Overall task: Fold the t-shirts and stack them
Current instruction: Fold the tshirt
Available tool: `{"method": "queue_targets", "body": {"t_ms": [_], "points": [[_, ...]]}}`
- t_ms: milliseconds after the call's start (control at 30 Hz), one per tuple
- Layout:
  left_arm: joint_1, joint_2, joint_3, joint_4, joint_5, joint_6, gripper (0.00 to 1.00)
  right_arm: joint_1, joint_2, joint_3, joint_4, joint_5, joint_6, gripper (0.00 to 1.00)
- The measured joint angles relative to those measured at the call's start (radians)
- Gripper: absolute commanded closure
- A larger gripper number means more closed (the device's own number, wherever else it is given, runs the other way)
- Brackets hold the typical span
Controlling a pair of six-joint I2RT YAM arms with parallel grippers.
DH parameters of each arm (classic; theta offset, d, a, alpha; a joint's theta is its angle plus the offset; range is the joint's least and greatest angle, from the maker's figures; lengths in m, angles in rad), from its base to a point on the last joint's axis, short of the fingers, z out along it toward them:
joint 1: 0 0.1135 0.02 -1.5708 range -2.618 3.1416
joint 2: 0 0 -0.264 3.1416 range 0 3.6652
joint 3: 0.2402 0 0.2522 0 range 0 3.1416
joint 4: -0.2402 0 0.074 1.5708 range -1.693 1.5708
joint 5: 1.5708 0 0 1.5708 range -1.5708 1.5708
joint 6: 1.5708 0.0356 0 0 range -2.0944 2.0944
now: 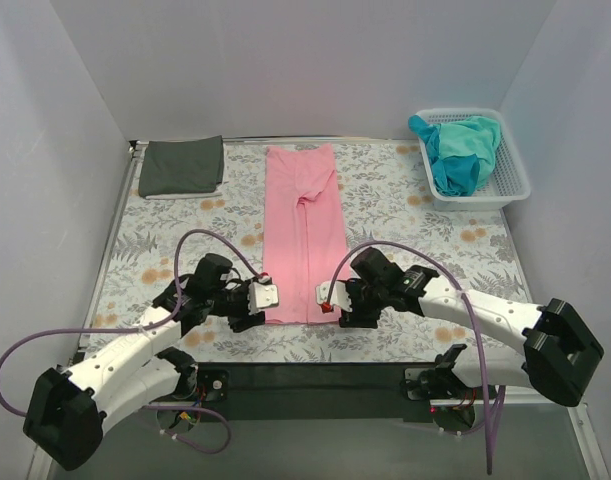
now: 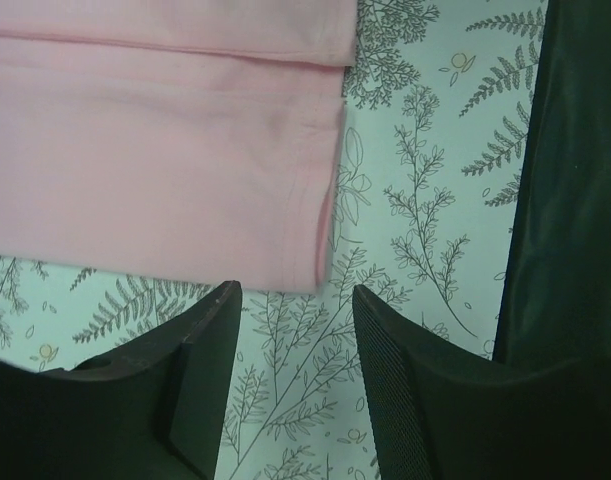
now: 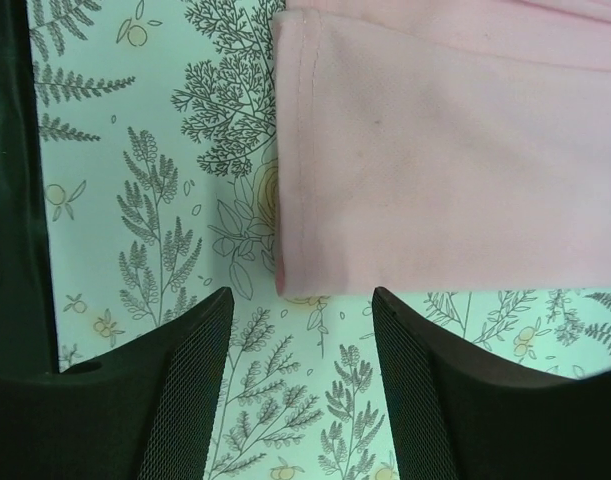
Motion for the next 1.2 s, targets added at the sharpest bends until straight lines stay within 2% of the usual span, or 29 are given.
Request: {"method": "queue_targets", "body": {"t_ms": [267,500,733,833,867,1000,1200], "points": [[-0.119,0.039,-0.061,0.119,-0.063,0.017,0.53,0.039,-0.031,-0.131,0.148,0.055,-0.103,0.48],[-0.164,0.116,-0.071,0.201,-0.100,0.021,0.56,0.047,0.008,-0.165,0.230,0.072,-0.144,0.63],[-0.182,0.160,-0.126,0.252,-0.126,0.042,0.61,0.050,0.040,-0.168,0.291,0.072,-0.152,0.73],[-0.189,0.192,-0.123,0.290,-0.124,0.042,0.69,0.050,0.051,-0.173,0.321,0.073,-0.153,0.79],[-0.190,0.204,-0.120,0.300,-0.125,0.041,0.76,0.050,0.055,-0.174,0.329,0.076,-0.154,0.86],[-0.190,0.238,-0.110,0.328,-0.134,0.045,1.00,0.051,0.067,-0.175,0.352,0.088,-0.153,0.99],[-0.191,0.174,-0.105,0.241,-0.150,0.059,1.00,0.055,0.034,-0.174,0.295,0.095,-0.141,0.99]]}}
